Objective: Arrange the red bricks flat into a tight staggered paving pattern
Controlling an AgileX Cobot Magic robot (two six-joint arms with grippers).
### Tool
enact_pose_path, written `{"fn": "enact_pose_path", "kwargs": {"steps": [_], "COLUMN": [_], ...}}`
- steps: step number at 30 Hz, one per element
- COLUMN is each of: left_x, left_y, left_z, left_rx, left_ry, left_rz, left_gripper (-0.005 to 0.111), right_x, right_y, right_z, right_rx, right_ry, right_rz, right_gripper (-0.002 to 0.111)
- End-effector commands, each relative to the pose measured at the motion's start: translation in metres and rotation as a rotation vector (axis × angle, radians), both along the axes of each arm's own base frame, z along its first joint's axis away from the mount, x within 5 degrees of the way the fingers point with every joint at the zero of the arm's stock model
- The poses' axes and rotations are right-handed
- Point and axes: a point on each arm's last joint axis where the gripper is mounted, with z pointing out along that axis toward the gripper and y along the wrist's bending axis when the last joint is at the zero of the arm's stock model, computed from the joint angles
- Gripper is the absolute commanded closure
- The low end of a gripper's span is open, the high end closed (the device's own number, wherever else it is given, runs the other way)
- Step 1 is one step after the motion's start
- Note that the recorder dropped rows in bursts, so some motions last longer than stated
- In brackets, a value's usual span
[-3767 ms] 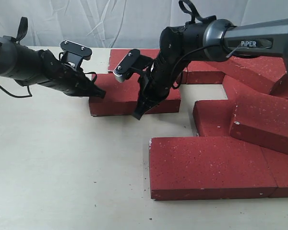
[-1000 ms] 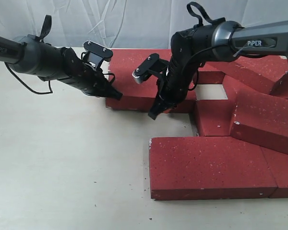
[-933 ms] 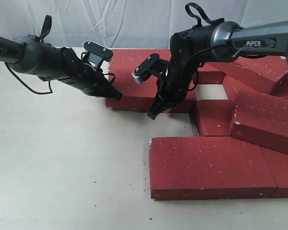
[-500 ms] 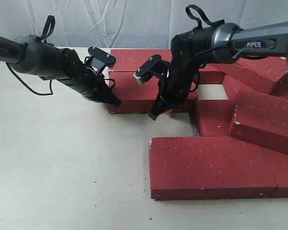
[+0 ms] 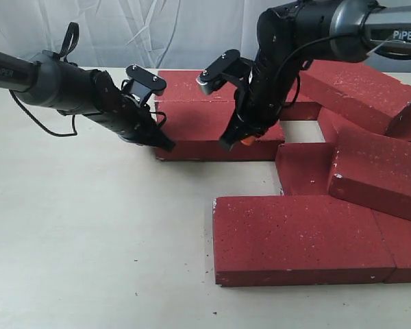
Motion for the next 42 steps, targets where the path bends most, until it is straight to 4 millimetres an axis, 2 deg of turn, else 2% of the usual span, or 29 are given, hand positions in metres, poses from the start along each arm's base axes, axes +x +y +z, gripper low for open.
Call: {"fn": "enact_pose_path", "kwargs": {"steps": [1,7,17,25,27,30,32,34,37,39,42], "left_x": [0.001,-0.004,-0.009,-0.010,-0.010,-0.009,-0.005,0.005,0.008,0.006,-0.005], "left_y": [-0.005,-0.017,-0.036,-0.042,-0.042,-0.037,-0.026,-0.003,0.009,0.008,-0.016], "left_z": [0.003,0.003,0.006,0.005,-0.007,-0.012,-0.008,-0.004,0.005,0.015,0.016], "left_rx": [-0.037,-0.038,-0.044,-0.056,-0.042,0.001,0.011,0.009,-0.016,-0.028,-0.030], "left_ry": [-0.009,-0.012,-0.043,-0.034,-0.008,-0.007,-0.008,0.000,0.011,0.017,0.041], "left_rz": [0.031,-0.001,-0.042,-0.042,-0.044,-0.078,-0.067,-0.014,0.029,0.027,-0.037], "left_gripper": [0.107,0.107,0.107,0.107,0.107,0.107,0.107,0.107,0.107,0.107,0.107], "right_x": [-0.005,-0.009,-0.048,-0.067,-0.066,-0.058,-0.053,-0.047,-0.045,-0.044,-0.044], "right_y": [-0.007,-0.016,-0.044,-0.053,-0.052,-0.045,-0.042,-0.042,-0.042,-0.042,-0.044], "right_z": [0.000,0.018,0.057,0.075,0.075,0.064,0.051,0.039,0.036,0.036,0.036], "right_rx": [-0.042,-0.036,-0.037,0.019,0.040,0.072,0.048,0.002,-0.015,-0.024,-0.043], "right_ry": [0.033,-0.102,-0.240,-0.304,-0.326,-0.332,-0.317,-0.325,-0.331,-0.336,-0.337], "right_rz": [0.005,-0.016,-0.066,-0.079,-0.076,-0.072,-0.041,-0.001,0.013,0.019,0.027], "right_gripper": [0.109,0.109,0.109,0.109,0.109,0.109,0.109,0.109,0.109,0.109,0.109]}}
